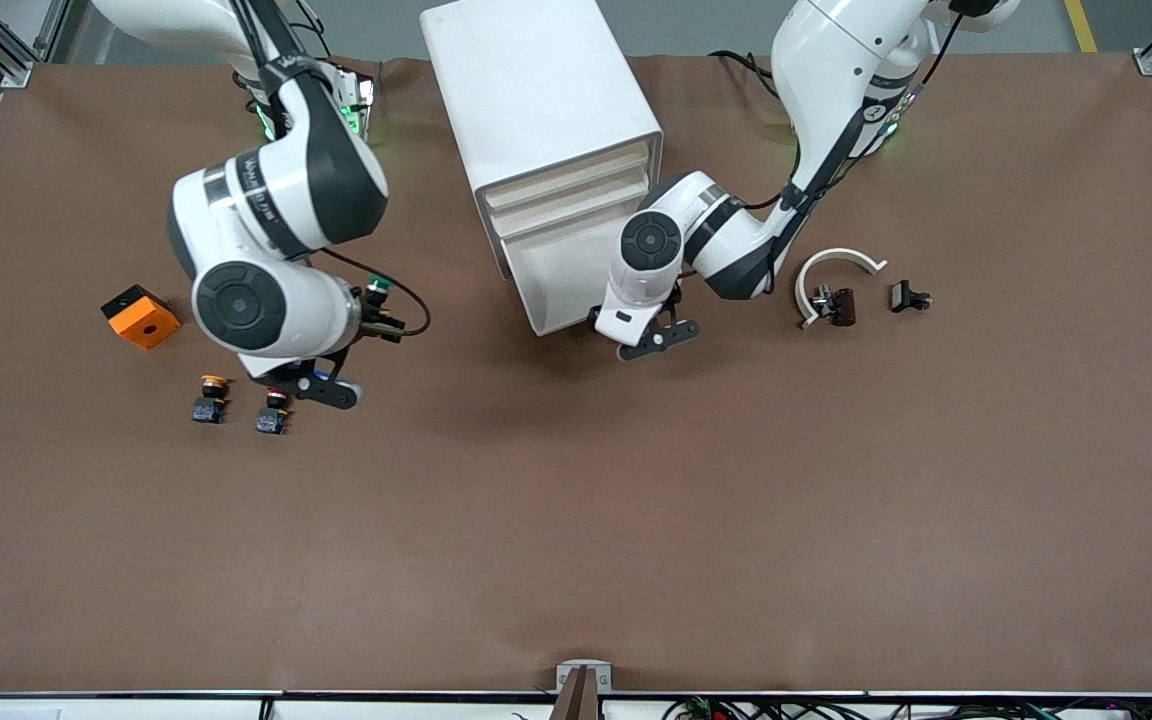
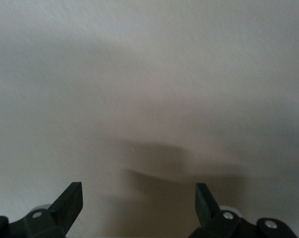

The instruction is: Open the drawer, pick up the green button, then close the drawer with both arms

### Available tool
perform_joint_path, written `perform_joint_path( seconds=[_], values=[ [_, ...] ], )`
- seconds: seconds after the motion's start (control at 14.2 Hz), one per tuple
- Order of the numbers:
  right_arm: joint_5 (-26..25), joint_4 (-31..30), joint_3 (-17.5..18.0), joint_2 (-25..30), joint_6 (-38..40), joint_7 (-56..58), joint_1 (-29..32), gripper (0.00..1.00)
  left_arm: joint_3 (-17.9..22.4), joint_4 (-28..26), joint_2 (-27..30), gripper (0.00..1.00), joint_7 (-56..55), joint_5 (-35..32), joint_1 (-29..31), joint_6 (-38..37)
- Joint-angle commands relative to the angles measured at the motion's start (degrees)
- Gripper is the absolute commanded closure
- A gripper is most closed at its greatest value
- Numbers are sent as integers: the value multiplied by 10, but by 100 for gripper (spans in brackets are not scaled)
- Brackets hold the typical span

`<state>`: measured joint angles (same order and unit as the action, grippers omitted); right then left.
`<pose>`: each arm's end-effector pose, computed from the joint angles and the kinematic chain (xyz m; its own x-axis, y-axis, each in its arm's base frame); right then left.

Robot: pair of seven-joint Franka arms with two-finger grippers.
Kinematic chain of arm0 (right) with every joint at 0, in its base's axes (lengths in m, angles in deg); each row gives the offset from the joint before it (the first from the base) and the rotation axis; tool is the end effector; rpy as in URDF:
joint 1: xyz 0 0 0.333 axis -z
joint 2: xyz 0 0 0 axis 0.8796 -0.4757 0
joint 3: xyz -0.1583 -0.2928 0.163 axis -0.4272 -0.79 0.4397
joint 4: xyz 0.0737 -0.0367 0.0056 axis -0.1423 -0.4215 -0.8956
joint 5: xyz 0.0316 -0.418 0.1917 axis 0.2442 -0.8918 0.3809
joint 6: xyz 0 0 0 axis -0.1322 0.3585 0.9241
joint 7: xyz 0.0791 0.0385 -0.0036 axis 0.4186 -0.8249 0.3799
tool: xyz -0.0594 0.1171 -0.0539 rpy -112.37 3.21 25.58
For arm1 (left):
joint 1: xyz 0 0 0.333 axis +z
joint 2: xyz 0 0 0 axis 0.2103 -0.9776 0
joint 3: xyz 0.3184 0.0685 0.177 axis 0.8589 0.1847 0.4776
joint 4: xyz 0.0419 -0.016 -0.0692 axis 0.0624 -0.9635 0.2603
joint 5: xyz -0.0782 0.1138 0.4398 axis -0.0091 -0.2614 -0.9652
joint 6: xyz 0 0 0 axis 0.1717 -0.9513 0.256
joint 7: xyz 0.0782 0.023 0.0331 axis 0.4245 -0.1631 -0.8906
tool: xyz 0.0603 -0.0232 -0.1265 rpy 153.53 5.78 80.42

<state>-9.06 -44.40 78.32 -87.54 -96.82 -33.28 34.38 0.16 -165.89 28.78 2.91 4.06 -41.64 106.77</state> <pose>0.6575 0.2698 0.4164 0.8994 -0.2718 -0.3425 -0.2332 -0.9608 0.1501 0.4865 -0.5032 0.1722 0.9293 0.3328 -0.1600 0.3322 -0.9427 -0.0315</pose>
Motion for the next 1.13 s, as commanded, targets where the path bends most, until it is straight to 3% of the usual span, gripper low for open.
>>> perform_joint_path(
  seconds=[0.0, 0.49, 0.71, 1.06],
  values=[
    [-13, -34, 9, 16, -25, 67, 31, 90, -26, -12, 5, 0, -16, 10, 3, 5],
    [-32, -123, 9, 10, -201, 190, 86, 89, -90, -26, -7, 0, -61, 10, 2, 7],
    [-34, -134, 9, -16, -259, 217, 99, 89, -113, -26, -15, 0, -78, 10, 1, 8],
    [-34, -198, 9, -37, -389, 225, 101, 89, -129, -27, -17, 0, -95, 10, -14, 12]
  ],
)
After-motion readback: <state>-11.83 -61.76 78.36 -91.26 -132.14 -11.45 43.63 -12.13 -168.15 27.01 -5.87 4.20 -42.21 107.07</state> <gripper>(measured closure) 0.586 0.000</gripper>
